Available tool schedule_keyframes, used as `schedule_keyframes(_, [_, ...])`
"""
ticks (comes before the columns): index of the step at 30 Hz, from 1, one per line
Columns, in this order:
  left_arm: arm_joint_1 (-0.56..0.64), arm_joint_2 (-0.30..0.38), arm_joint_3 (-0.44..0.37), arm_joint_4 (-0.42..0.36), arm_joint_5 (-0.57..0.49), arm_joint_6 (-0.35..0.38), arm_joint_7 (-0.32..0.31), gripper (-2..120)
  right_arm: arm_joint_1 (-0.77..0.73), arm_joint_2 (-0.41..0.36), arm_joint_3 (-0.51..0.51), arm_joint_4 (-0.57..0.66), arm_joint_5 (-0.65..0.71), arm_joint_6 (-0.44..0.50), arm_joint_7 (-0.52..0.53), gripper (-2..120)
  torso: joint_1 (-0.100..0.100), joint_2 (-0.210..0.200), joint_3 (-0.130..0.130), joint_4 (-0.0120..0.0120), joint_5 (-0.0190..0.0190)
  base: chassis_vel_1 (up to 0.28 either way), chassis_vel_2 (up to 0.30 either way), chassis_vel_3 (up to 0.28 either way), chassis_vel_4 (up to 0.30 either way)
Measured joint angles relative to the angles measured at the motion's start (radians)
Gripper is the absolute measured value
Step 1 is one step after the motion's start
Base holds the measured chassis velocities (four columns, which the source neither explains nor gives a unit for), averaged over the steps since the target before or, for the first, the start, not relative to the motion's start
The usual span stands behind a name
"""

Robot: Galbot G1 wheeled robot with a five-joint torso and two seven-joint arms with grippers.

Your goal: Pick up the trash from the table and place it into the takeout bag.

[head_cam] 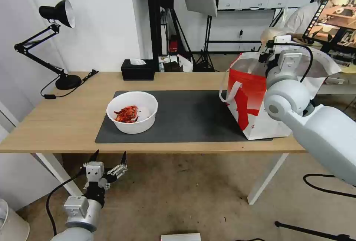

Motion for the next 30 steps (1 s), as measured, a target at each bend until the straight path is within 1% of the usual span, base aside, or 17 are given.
schedule_keyframes(1, [0.001,0.001,-0.002,-0.003,-0.001,0.0,0.0,100,0.002,-0.005,0.0,0.002,0.019,-0.005,-0.002,19,0.0,0.0,0.0,0.0,0.0001,0.0,0.0,0.0,0.0])
schedule_keyframes(3, [0.002,0.002,-0.004,-0.004,-0.001,0.0,0.0,100,0.004,-0.008,0.002,0.004,0.031,-0.01,-0.003,22,0.0,0.0,0.0,0.0,0.0001,0.0,0.0,0.0,0.0])
schedule_keyframes(5, [0.001,0.003,-0.006,-0.004,-0.002,-0.001,0.0,100,0.01,-0.017,0.004,0.005,0.045,-0.016,-0.004,32,0.0,0.0,0.0,0.0,-0.0001,0.0,0.0,0.0,0.0])
schedule_keyframes(6, [0.001,0.003,-0.006,-0.004,-0.002,-0.001,0.0,100,0.01,-0.017,0.004,0.005,0.045,-0.016,-0.004,32,0.0,0.0,0.0,0.0,-0.0001,0.0,0.0,0.0,0.0])
schedule_keyframes(7, [0.001,0.004,-0.005,-0.004,-0.002,-0.002,0.0,100,0.011,-0.021,0.004,0.005,0.046,-0.016,-0.005,37,0.0,0.0,0.0,0.0,-0.0001,0.0,0.0,0.0,0.0])
schedule_keyframes(8, [0.001,0.004,-0.005,-0.004,-0.002,-0.002,0.0,100,0.011,-0.021,0.004,0.005,0.046,-0.016,-0.005,37,0.0,0.0,0.0,0.0,-0.0001,0.0,0.0,0.0,0.0])
schedule_keyframes(11, [-0.005,0.009,0.0,-0.004,-0.002,-0.002,0.001,100,0.015,-0.023,0.004,0.005,0.047,-0.017,-0.005,54,0.0,0.0,0.0,0.0,0.0,0.0,0.0,0.0,0.0])
schedule_keyframes(13, [-0.006,0.01,0.001,-0.003,-0.003,-0.002,0.001,100,0.016,-0.023,0.004,0.004,0.048,-0.017,-0.004,56,0.0,0.0,0.0,-0.0001,0.0,0.0,0.0,0.0,0.0])
schedule_keyframes(14, [-0.01,0.015,0.001,-0.001,-0.005,-0.002,0.001,100,0.019,-0.022,0.003,0.002,0.049,-0.017,-0.004,65,0.0,0.0,0.0,0.0,-0.0001,0.0,0.0,0.0,0.0])
schedule_keyframes(16, [-0.012,0.017,0.001,0.0,-0.007,-0.002,0.001,100,0.02,-0.022,0.003,0.001,0.05,-0.017,-0.003,68,0.0,0.0,0.0,0.0,-0.0001,0.0,0.0,0.0,0.0])
schedule_keyframes(18, [-0.016,0.021,0.001,0.003,-0.01,-0.001,0.001,100,0.022,-0.021,0.002,0.0,0.056,-0.017,-0.002,80,0.0,0.0,0.0,0.0,-0.0001,0.0,0.0,0.0,0.0])
schedule_keyframes(19, [-0.016,0.021,0.001,0.003,-0.01,-0.001,0.001,100,0.022,-0.021,0.002,0.0,0.056,-0.017,-0.002,80,0.0,0.0,0.0,0.0,-0.0001,0.0,0.0,0.0,0.0])
schedule_keyframes(21, [-0.023,0.024,0.005,0.006,-0.012,0.001,0.001,100,0.02,-0.019,0.0,0.0,0.057,-0.017,0.0,91,0.0,0.0,0.0,0.0,-0.0001,0.0,0.0,0.0,0.0])
schedule_keyframes(22, [-0.023,0.024,0.005,0.006,-0.012,0.001,0.001,100,0.02,-0.019,0.0,0.0,0.057,-0.017,0.0,91,0.0,0.0,0.0,0.0,-0.0001,0.0,0.0,0.0,0.0])
schedule_keyframes(24, [-0.029,0.024,0.009,0.007,-0.013,0.002,0.001,100,0.016,-0.019,0.0,0.001,0.058,-0.017,0.0,99,0.0,0.0,0.0,0.0,0.0,0.0,0.0,0.0,0.0])
schedule_keyframes(25, [-0.03,0.025,0.011,0.008,-0.013,0.003,0.001,100,0.016,-0.02,0.0,0.001,0.058,-0.016,0.0,100,0.0,0.0,0.0,0.0,0.0,0.0,0.0,0.0,0.0])
schedule_keyframes(30, [-0.032,0.025,0.015,0.009,-0.013,0.003,0.0,100,0.015,-0.024,-0.001,0.005,0.061,-0.016,0.001,100,0.0,0.0,0.0,0.0,-0.0001,0.0,0.0,0.0,0.0])
